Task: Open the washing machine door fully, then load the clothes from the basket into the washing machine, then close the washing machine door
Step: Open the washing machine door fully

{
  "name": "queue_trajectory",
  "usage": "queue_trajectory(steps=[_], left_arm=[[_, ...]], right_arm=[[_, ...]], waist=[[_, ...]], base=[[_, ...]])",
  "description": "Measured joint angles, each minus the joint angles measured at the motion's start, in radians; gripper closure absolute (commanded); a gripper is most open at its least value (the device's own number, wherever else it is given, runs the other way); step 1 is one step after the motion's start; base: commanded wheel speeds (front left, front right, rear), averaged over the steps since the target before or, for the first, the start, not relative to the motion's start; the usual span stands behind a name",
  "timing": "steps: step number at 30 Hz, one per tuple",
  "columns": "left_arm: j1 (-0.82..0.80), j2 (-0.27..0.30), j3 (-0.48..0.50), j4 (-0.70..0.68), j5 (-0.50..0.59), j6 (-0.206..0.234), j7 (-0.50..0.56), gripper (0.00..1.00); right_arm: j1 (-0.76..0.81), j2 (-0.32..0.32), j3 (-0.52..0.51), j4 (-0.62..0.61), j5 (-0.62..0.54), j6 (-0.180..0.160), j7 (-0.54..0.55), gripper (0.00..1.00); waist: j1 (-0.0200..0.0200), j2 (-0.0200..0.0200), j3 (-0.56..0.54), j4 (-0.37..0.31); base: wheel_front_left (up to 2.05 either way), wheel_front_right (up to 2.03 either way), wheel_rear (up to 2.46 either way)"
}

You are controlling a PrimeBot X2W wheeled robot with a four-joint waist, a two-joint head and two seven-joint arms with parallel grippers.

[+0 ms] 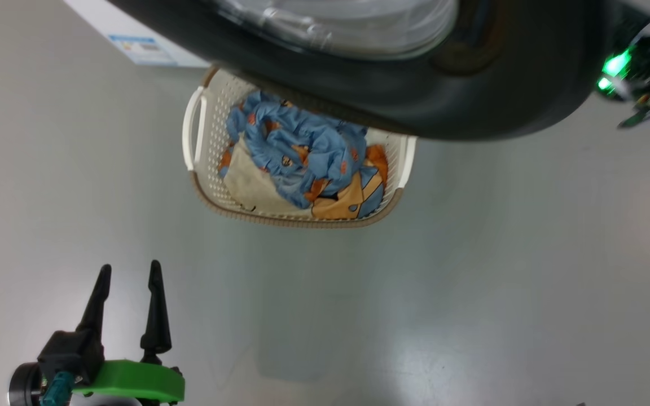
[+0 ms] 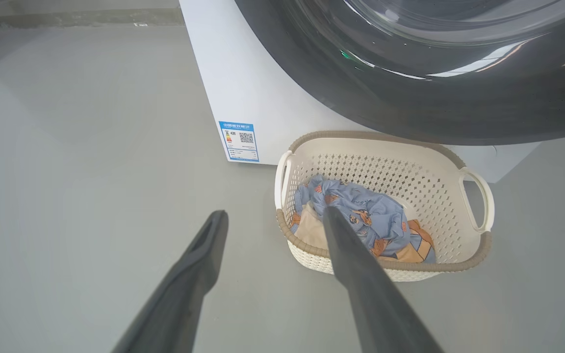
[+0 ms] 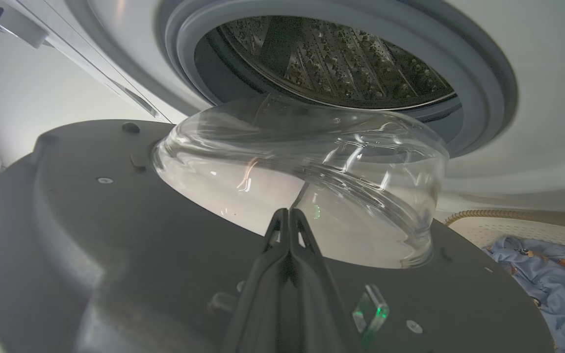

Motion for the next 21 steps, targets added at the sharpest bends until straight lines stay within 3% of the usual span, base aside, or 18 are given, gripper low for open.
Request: queue_trajectory(steps=[9,21], left_arm=[[0.002,0.000,0.040,0.026,-0.001,-0.021,0.000,0.00],[0.020,0.000,0.037,0.036,-0.029,-0.030,0.000,0.00]], right_arm=[[0.146,0.062,0.108,-0.055,0.005,0.000,0.043,1.00],[0.334,0.146,0.249,-0.129,0.010,0.000,0.014,1.00]], waist=[[0.0000,0.0000,-0.088,-0.046],[0.0000,0.0000,-0.232,-0.071]], base=[[0.00,0.00,0.00],[0.00,0.00,0.00]])
